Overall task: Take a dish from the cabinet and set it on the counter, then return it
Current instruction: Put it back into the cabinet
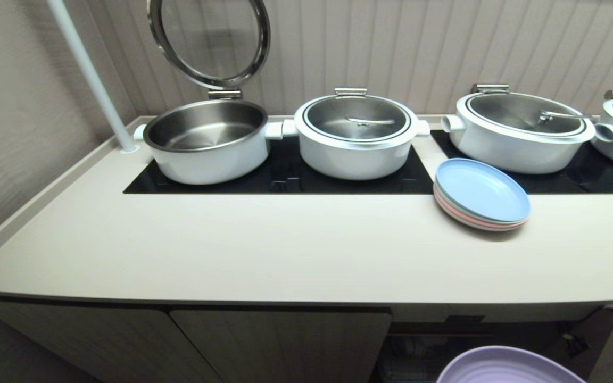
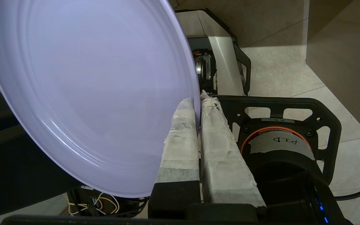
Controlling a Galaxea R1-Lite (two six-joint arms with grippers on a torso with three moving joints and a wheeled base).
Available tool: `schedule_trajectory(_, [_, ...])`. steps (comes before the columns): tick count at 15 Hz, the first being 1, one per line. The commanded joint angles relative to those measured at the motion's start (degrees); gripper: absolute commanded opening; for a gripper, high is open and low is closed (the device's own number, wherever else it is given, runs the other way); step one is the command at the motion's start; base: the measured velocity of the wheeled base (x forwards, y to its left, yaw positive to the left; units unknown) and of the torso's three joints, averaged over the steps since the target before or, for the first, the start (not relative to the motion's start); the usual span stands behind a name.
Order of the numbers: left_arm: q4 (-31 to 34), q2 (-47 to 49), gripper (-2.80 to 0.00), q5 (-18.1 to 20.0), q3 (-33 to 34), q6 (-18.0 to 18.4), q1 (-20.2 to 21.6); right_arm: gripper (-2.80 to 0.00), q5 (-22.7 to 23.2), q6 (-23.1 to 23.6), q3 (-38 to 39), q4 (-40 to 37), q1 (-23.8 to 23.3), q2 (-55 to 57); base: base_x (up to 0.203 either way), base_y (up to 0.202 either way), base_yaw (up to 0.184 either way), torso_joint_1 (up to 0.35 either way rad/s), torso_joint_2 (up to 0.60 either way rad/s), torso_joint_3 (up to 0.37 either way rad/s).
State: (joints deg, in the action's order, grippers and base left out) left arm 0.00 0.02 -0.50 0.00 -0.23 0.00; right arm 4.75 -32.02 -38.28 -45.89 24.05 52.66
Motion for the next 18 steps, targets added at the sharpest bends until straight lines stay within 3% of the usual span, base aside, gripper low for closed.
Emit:
schedule_trajectory(1, [0.00, -0.02, -2.80, -0.03, 0.00, -0.03, 0.00, -2.80, 0.08, -0.23, 0.22, -0.33, 0.03, -0.02, 0.000, 0.000, 0.000, 0.000, 0.00, 0.000])
schedule_trajectory(18, [0.00, -0.02, -2.80, -0.03, 0.00, -0.03, 0.00, -2.80, -0.10, -2.68, -1.32, -3.15, 0.03, -1.07, 0.000, 0.000, 0.000, 0.000, 0.00, 0.000])
